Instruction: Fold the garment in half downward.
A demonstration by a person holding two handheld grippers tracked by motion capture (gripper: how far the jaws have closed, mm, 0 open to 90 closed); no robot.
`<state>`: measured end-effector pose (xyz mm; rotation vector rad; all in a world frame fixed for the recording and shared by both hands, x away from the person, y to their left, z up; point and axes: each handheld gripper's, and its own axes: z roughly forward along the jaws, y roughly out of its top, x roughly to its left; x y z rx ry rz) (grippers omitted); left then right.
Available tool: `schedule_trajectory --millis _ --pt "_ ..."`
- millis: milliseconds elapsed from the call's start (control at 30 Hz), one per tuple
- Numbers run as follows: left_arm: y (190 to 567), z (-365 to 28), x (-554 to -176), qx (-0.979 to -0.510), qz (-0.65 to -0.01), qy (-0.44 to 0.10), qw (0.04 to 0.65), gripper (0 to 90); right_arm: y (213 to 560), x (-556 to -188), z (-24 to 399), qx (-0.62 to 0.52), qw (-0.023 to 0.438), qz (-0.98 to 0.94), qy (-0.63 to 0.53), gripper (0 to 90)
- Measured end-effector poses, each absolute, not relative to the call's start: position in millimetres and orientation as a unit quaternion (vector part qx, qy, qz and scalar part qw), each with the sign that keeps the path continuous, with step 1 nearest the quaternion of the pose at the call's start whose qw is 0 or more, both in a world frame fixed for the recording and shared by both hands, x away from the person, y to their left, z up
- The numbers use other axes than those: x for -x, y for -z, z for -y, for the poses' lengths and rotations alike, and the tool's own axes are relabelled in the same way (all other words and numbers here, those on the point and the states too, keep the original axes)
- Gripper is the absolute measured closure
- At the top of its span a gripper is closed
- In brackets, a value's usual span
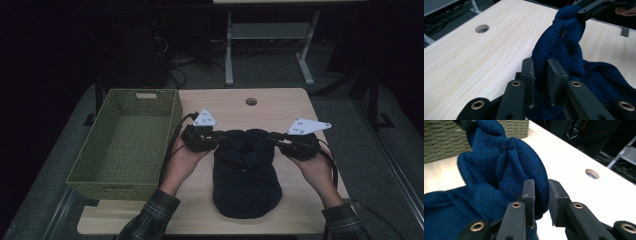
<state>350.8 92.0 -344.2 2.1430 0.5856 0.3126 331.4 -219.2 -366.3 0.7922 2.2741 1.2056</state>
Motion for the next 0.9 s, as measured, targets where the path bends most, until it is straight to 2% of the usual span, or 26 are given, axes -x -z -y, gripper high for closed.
schedule_trajectory --millis 367,900 --pt "352.2 -95.0 -329.3 -0.870 -0.229 -0.097 0.426 76.5 372.3 -310.6 221.7 -0.271 0.206 -0.834 -0.434 75.8" --pt "375.5 -97.7 -293.6 -0.885 -0.224 -0.040 0.407 76.6 393.2 -279.2 227.5 -0.262 0.151 -0.846 -0.439 75.6"
